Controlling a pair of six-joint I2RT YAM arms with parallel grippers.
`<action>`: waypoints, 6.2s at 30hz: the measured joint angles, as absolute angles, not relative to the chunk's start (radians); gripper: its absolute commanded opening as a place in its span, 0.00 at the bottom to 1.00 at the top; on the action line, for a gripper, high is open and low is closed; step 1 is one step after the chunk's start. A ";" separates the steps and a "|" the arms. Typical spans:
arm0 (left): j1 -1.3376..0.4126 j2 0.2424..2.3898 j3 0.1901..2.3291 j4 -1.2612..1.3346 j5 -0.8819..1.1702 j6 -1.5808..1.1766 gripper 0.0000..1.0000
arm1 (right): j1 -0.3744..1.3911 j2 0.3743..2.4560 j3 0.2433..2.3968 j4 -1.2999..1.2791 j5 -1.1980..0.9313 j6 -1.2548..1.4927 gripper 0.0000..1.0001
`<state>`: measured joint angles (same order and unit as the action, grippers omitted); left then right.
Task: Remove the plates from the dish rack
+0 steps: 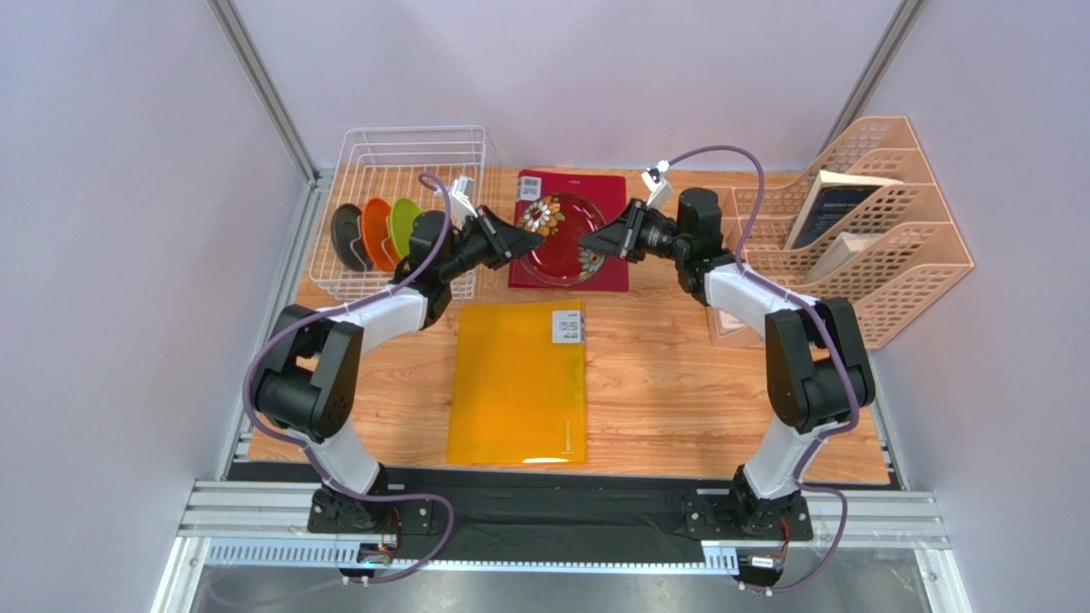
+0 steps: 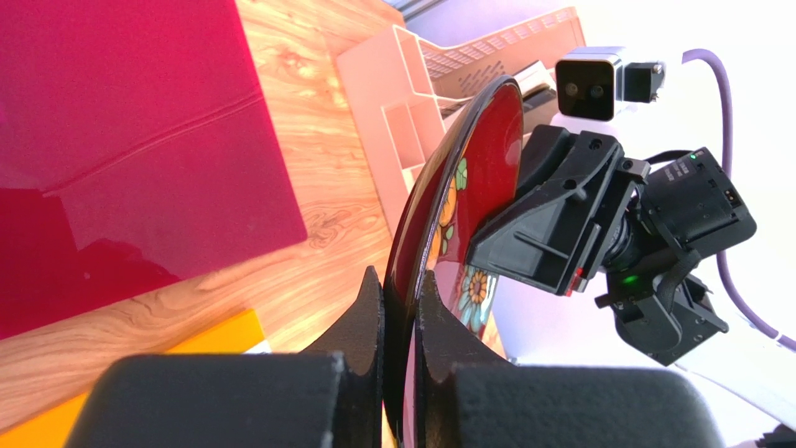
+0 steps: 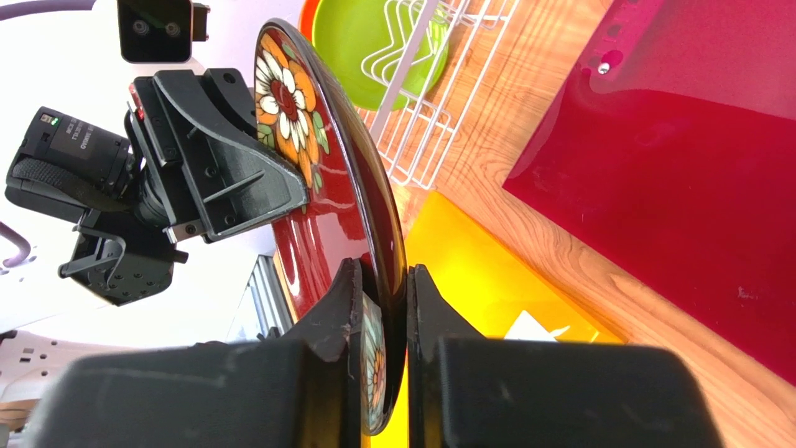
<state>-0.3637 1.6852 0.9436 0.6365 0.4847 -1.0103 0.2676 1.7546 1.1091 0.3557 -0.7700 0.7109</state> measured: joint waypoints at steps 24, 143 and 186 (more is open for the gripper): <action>-0.403 1.400 1.009 0.132 0.104 -0.414 1.00 | 0.112 1.429 0.902 -0.132 -0.369 0.455 0.00; -0.105 1.535 1.103 0.057 -0.312 -0.244 0.94 | 0.375 1.555 1.062 -0.507 0.120 0.336 0.57; -0.101 1.721 1.139 0.061 -0.288 -0.278 0.00 | 0.374 1.562 1.062 -0.504 0.112 0.335 0.56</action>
